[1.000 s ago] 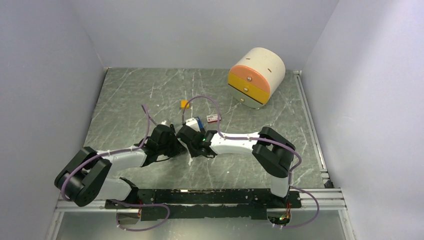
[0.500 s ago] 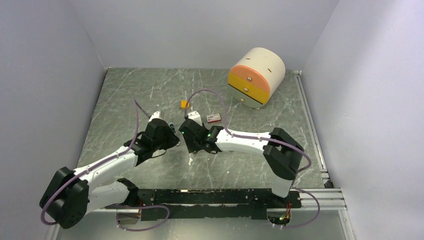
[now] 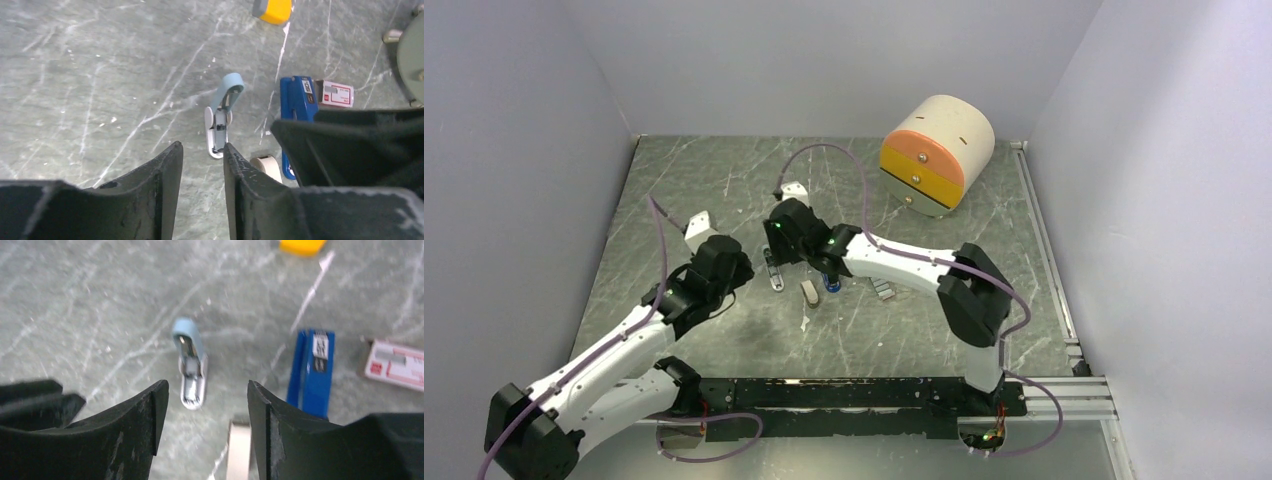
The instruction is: Load the staples into the stapler
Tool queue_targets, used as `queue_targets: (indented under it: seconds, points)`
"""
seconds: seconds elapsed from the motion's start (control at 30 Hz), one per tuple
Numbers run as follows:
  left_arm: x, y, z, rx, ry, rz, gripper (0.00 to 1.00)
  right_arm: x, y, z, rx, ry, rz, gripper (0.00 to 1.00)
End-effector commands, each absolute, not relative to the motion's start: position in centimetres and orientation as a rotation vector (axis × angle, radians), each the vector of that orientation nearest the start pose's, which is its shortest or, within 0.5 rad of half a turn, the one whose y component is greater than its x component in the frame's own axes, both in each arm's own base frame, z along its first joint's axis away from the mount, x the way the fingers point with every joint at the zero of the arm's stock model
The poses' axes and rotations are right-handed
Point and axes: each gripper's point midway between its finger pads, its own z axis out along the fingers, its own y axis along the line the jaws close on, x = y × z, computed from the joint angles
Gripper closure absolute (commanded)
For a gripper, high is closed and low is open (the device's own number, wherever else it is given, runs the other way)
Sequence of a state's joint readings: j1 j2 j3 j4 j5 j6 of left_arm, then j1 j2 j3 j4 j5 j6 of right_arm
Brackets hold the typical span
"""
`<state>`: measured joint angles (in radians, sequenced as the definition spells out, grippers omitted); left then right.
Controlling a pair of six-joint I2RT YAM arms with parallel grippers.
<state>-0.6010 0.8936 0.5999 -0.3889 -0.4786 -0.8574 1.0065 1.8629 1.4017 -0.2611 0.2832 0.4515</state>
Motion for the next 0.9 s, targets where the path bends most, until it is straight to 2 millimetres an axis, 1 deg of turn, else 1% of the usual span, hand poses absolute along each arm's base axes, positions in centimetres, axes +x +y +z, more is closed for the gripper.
queue_targets:
  seconds: [0.0, 0.13, 0.2, 0.3, 0.47, 0.63, 0.8, 0.87]
  points:
    - [25.5, -8.5, 14.8, -0.613, 2.032, -0.194, 0.57, 31.8, 44.3, 12.8, -0.539, 2.173, 0.481, 0.37]
    - [25.0, -7.9, 15.4, -0.629, 2.015, -0.201, 0.54, 33.1, 46.0, 12.0, -0.58, 2.171, 0.449, 0.36]
    - [24.7, -8.0, 15.3, -0.628, 2.016, -0.216, 0.54, 33.7, 46.4, 11.5, -0.581, 2.174, 0.425, 0.36]
    - [24.5, -8.3, 15.1, -0.619, 2.015, -0.249, 0.54, 33.9, 46.7, 10.4, -0.601, 2.199, 0.402, 0.37]
    - [24.3, -9.0, 14.2, -0.613, 2.036, -0.292, 0.54, 33.3, 47.4, 8.8, -0.656, 2.236, 0.424, 0.45]
    - [24.3, -9.7, 13.2, -0.6, 2.065, -0.317, 0.52, 33.1, 47.5, 7.9, -0.668, 2.255, 0.419, 0.48]
    - [24.3, -10.6, 12.4, -0.58, 2.106, -0.341, 0.47, 33.3, 47.6, 7.3, -0.666, 2.264, 0.409, 0.58]
    - [24.3, -11.0, 12.0, -0.572, 2.123, -0.358, 0.44, 33.5, 47.5, 7.2, -0.657, 2.26, 0.399, 0.6]
